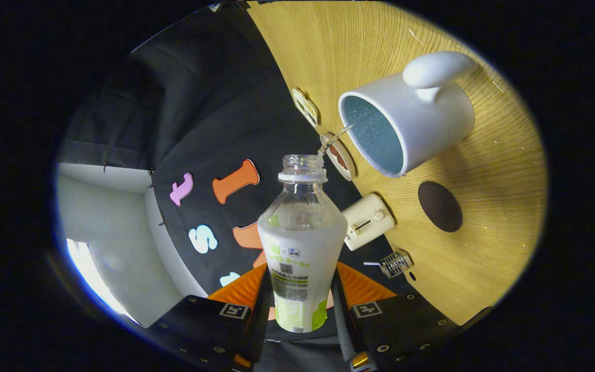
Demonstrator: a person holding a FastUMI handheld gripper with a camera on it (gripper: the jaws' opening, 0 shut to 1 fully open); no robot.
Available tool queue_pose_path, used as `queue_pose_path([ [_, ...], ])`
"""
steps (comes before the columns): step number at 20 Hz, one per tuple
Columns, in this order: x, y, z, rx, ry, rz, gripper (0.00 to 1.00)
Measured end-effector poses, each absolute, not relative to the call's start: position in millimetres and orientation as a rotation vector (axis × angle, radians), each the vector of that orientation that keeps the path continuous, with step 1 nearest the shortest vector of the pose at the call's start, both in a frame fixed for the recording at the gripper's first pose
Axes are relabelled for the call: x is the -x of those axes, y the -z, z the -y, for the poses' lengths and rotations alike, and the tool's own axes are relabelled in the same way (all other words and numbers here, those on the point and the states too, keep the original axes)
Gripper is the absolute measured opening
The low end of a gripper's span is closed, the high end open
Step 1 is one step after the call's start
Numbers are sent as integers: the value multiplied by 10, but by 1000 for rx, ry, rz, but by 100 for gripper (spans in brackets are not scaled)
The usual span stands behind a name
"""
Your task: Take the bottle from table, then pour the juice into the cup, finally place the bottle on the coaster
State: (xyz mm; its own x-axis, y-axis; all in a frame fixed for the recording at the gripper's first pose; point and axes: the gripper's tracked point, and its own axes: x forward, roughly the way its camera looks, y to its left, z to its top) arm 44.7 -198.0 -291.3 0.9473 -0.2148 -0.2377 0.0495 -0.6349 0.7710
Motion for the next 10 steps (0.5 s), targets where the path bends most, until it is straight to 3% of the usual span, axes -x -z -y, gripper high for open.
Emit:
queue_pose_path([
  [10,-579,2828,1999,-2272,379,131,58],
])
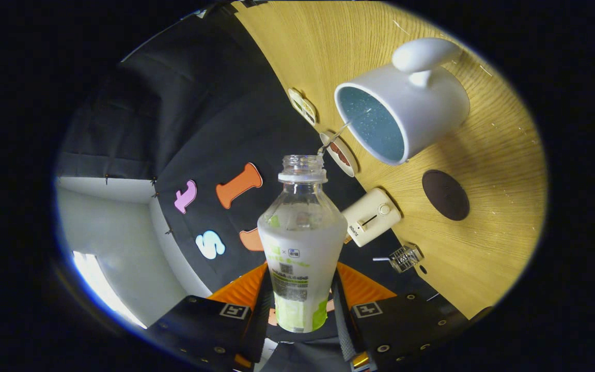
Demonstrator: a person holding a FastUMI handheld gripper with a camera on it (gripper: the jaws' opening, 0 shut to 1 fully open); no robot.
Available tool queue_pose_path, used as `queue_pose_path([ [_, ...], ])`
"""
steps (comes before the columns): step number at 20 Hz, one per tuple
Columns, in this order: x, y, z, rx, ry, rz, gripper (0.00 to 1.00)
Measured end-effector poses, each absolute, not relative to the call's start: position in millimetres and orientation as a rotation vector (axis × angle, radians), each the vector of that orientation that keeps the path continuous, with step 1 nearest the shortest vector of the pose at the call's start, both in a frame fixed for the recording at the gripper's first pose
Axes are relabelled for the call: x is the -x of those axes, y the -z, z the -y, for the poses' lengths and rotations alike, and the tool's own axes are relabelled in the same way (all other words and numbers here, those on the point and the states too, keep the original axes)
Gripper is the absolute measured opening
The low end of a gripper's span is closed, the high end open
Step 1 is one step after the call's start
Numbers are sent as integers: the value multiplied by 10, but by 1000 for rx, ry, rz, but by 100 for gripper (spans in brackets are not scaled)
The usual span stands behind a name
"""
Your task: Take the bottle from table, then pour the juice into the cup, finally place the bottle on the coaster
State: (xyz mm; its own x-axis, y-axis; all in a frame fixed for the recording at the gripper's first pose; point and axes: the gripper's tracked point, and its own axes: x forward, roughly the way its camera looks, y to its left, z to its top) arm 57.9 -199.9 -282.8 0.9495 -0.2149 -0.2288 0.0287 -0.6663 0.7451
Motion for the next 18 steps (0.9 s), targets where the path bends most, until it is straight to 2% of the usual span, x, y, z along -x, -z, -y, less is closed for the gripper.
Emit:
queue_pose_path([
  [4,-524,2970,1911,-2227,405,74,58],
  [9,-494,3223,1677,-1992,434,-126,58],
  [15,-467,3364,1513,-1588,399,-343,58],
  [18,-496,3317,1537,-1415,343,-356,58],
])
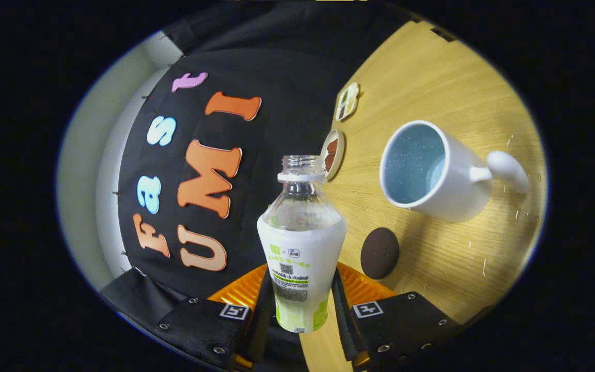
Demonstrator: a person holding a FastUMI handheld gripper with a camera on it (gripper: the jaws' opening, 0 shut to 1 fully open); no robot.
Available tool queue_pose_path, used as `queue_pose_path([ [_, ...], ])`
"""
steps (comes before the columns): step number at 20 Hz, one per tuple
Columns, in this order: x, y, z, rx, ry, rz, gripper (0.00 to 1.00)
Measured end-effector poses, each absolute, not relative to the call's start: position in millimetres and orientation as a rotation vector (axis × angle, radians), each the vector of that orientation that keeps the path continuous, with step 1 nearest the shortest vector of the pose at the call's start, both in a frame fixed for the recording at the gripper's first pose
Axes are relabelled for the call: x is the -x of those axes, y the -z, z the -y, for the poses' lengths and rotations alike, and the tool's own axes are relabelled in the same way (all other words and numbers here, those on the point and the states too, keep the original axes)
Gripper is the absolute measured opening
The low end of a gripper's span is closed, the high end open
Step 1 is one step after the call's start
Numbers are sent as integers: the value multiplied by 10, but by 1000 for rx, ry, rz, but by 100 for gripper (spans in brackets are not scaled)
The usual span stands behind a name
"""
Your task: Take the bottle from table, then pour the juice into the cup, finally place the bottle on the coaster
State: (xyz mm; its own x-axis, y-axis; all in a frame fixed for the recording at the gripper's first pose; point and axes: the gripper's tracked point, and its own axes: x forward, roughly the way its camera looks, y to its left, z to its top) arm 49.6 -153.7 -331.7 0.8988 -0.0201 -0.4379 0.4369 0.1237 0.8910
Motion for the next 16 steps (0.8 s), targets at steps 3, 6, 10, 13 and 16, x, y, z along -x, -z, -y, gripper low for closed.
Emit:
queue_pose_path([
  [3,-542,3358,1513,-1224,299,-399,58],
  [6,-598,3353,1618,-996,294,-412,58],
  [10,-676,3451,1646,-710,265,-463,58],
  [13,-742,3535,1625,-528,239,-470,58],
  [16,-870,3588,1563,-339,200,-495,58],
])
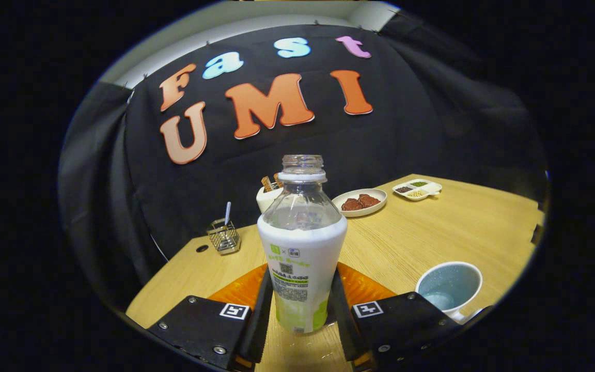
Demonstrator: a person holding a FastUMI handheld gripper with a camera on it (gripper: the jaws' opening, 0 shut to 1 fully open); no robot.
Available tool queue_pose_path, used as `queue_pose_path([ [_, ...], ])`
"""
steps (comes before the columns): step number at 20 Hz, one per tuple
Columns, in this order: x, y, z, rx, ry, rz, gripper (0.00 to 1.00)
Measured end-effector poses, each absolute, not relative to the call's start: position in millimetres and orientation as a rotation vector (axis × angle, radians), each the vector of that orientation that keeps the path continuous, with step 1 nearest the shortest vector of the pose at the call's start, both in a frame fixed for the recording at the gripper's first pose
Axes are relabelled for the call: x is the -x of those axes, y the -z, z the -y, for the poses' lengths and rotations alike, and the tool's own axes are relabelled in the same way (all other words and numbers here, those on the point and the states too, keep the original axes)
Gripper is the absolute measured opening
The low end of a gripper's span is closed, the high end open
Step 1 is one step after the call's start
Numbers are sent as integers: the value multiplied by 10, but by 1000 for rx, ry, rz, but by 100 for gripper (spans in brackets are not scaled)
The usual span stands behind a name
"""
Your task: Take the bottle from table, then pour the juice into the cup, finally place the bottle on the coaster
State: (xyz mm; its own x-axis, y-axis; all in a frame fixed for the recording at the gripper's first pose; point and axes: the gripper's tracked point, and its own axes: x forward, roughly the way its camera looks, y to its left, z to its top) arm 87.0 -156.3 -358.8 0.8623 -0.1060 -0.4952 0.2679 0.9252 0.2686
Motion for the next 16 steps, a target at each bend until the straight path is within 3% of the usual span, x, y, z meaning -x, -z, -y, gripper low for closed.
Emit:
queue_pose_path([
  [10,-1162,3789,1452,-46,112,-502,58],
  [15,-1196,3891,1504,-50,124,-515,65],
  [16,-1200,3871,1532,-65,141,-506,70],
])
